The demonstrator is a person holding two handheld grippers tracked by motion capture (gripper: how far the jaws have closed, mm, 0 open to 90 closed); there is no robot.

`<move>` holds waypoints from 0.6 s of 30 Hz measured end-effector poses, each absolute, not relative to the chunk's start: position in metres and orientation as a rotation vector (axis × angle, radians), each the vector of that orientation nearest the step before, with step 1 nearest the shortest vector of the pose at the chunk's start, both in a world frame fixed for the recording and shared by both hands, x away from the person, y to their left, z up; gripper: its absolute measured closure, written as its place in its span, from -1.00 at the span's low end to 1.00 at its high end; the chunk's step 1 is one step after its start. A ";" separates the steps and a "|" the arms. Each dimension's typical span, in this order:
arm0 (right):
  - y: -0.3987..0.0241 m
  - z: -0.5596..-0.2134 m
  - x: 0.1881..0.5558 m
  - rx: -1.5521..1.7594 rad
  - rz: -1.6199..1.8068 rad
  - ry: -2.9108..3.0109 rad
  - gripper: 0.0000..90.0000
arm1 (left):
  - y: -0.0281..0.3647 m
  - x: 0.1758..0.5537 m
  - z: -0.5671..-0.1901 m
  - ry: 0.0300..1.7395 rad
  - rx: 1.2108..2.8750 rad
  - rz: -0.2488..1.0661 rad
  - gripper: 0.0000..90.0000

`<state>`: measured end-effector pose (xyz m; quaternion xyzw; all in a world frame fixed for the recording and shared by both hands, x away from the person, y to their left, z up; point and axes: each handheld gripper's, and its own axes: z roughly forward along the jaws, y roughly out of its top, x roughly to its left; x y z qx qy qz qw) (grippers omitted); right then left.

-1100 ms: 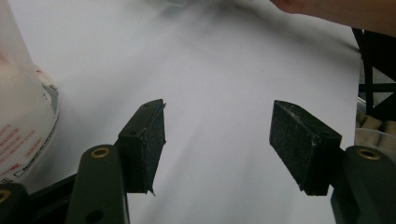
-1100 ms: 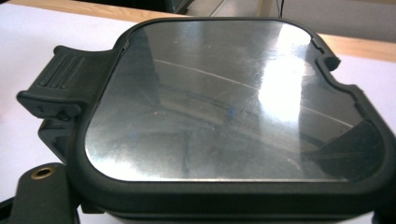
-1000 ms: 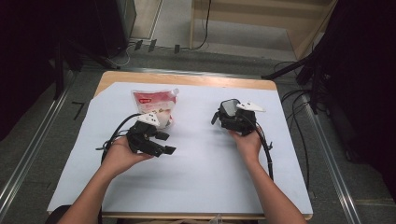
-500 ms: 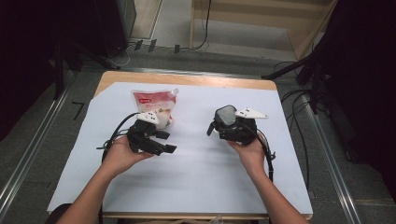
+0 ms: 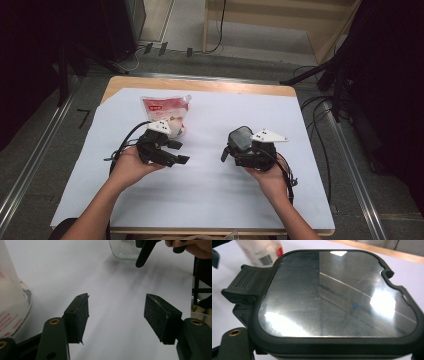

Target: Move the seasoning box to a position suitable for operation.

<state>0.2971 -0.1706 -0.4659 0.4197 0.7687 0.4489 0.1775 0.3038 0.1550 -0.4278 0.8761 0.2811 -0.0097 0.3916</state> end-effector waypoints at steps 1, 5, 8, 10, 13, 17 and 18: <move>-0.168 -0.467 0.296 1.187 1.275 2.184 -0.65 | 0.154 0.304 -0.428 0.711 2.227 -0.021 -0.17; -0.154 -0.471 0.296 1.164 1.289 2.225 -0.65 | 0.154 0.304 -0.429 0.710 2.234 -0.024 -0.16; -0.143 -0.476 0.295 1.141 1.296 2.254 -0.65 | 0.155 0.304 -0.430 0.711 2.230 -0.022 -0.15; -0.135 -0.479 0.294 1.131 1.304 2.279 -0.65 | 0.157 0.304 -0.429 0.721 2.219 -0.029 -0.13; -0.125 -0.483 0.293 1.117 1.312 2.297 -0.65 | 0.160 0.305 -0.428 0.721 2.215 -0.024 -0.09; -0.112 -0.488 0.291 1.096 1.320 2.308 -0.65 | 0.160 0.305 -0.429 0.728 2.212 -0.020 -0.07; -0.110 -0.489 0.291 1.104 1.323 2.306 -0.65 | 0.160 0.305 -0.429 0.726 2.214 -0.019 -0.07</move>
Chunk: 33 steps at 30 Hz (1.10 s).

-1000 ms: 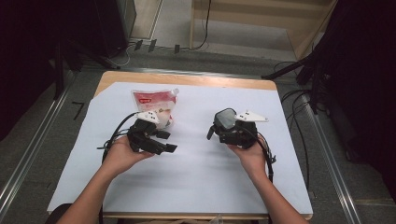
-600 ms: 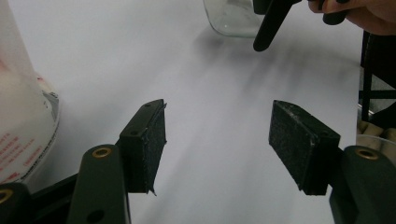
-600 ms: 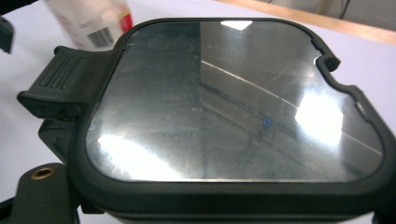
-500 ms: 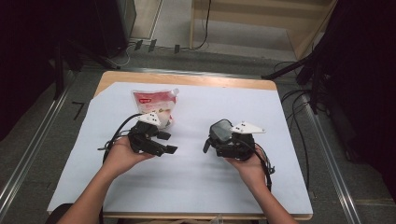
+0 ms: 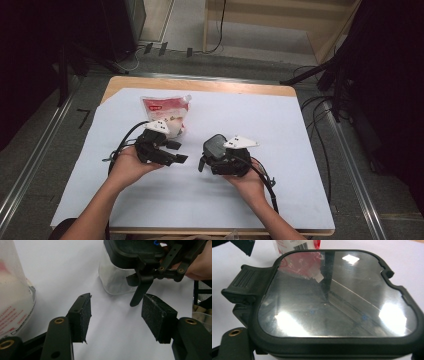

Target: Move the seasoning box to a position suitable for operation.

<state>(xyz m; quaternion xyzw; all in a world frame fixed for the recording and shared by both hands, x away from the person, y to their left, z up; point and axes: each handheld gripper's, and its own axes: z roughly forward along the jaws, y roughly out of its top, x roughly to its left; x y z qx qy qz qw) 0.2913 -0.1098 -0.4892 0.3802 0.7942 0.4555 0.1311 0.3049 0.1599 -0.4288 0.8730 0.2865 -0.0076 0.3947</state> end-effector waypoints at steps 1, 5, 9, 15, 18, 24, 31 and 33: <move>-0.108 -0.490 0.292 1.111 1.330 2.307 -0.65 | 0.160 0.305 -0.429 0.725 2.219 -0.019 -0.07; -0.102 -0.497 0.292 1.091 1.295 2.322 -0.66 | 0.158 0.305 -0.430 0.725 2.228 -0.025 -0.07; -0.101 -0.500 0.289 1.071 1.294 2.309 -0.65 | 0.156 0.304 -0.430 0.720 2.232 -0.027 -0.07; -0.101 -0.502 0.286 1.039 1.268 2.329 -0.68 | 0.155 0.305 -0.432 0.719 2.239 -0.034 -0.12; -0.102 -0.502 0.286 1.027 1.267 2.338 -0.70 | 0.155 0.304 -0.432 0.719 2.243 -0.034 -0.12; -0.108 -0.495 0.284 1.033 1.255 2.373 -0.70 | 0.155 0.304 -0.431 0.709 2.236 -0.023 -0.12; -0.127 -0.482 0.271 1.045 1.275 2.391 -0.69 | 0.156 0.303 -0.429 0.696 2.230 -0.018 -0.08; -0.132 -0.479 0.266 1.043 1.267 2.404 -0.65 | 0.155 0.304 -0.429 0.699 2.231 -0.035 -0.04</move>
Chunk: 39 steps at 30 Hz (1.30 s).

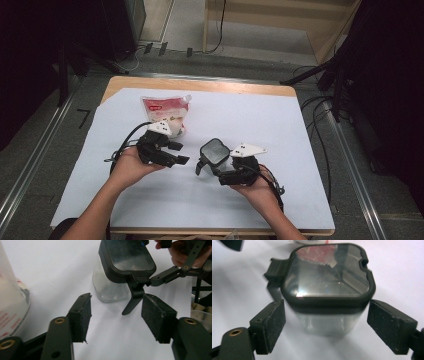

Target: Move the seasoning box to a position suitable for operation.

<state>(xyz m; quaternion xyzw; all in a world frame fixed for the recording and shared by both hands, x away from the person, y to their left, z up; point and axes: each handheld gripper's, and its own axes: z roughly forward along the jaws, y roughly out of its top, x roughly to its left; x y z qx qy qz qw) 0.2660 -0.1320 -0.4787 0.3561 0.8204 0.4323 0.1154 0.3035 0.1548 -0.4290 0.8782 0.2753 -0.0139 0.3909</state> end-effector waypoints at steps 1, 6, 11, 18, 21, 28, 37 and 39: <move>-0.134 -0.478 0.264 1.042 1.263 2.402 -0.65 | 0.155 0.303 -0.429 0.692 2.235 -0.039 0.03; -0.143 -0.472 0.253 1.032 1.255 2.411 -0.57 | 0.156 0.306 -0.428 0.721 2.230 -0.074 0.22; -0.154 -0.467 0.252 1.078 1.278 2.387 -0.14 | 0.155 0.310 -0.430 0.756 2.236 -0.180 0.61; -0.164 -0.466 0.256 1.110 1.293 2.409 0.70 | 0.143 0.312 -0.440 0.680 2.263 -0.192 1.00; -0.165 -0.468 0.258 1.072 1.244 2.447 1.00 | 0.139 0.315 -0.448 0.679 2.277 -0.186 1.00; -0.163 -0.471 0.263 1.098 1.251 2.452 1.00 | 0.131 0.318 -0.455 0.720 2.232 -0.209 1.00; -0.154 -0.475 0.266 1.078 1.245 2.471 1.00 | 0.121 0.314 -0.458 0.692 2.261 -0.211 1.00; -0.154 -0.474 0.266 1.078 1.256 2.465 1.00 | 0.121 0.313 -0.458 0.691 2.263 -0.209 1.00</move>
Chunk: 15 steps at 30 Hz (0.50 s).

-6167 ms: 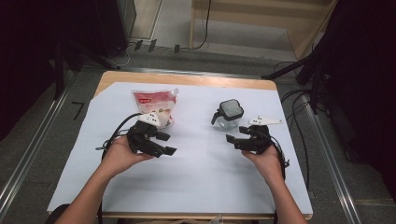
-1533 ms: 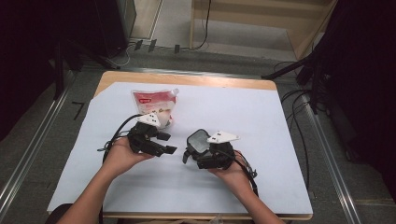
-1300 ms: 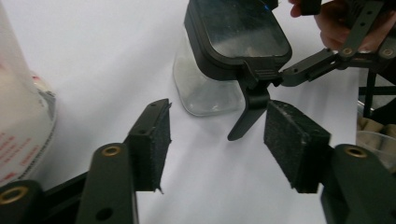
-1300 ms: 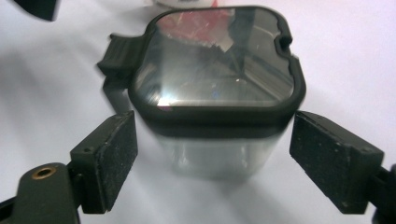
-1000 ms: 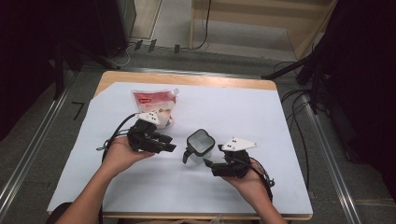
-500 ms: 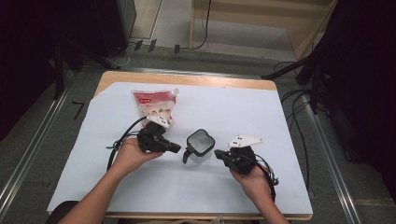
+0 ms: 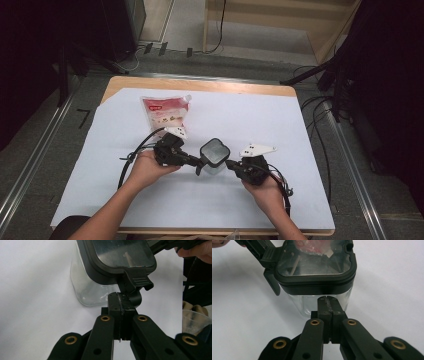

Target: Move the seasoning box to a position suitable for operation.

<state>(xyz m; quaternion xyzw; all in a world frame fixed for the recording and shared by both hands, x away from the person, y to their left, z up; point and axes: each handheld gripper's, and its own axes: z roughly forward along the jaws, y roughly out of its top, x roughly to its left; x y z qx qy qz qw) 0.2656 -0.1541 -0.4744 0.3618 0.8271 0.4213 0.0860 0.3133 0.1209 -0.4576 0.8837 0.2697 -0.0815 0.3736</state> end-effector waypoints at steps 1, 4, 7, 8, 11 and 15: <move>-0.154 -0.474 0.266 1.081 1.254 2.468 1.00 | 0.121 0.313 -0.458 0.693 2.261 -0.204 1.00; -0.154 -0.475 0.266 1.087 1.265 2.467 1.00 | 0.120 0.313 -0.458 0.692 2.259 -0.202 1.00; -0.154 -0.475 0.266 1.087 1.262 2.462 1.00 | 0.120 0.313 -0.458 0.699 2.258 -0.210 1.00; -0.154 -0.475 0.266 1.088 1.261 2.462 1.00 | 0.119 0.312 -0.458 0.713 2.243 -0.218 1.00; -0.155 -0.475 0.267 1.085 1.262 2.455 1.00 | 0.117 0.310 -0.458 0.728 2.236 -0.228 1.00; -0.154 -0.476 0.269 1.098 1.258 2.439 1.00 | 0.114 0.308 -0.458 0.709 2.246 -0.224 1.00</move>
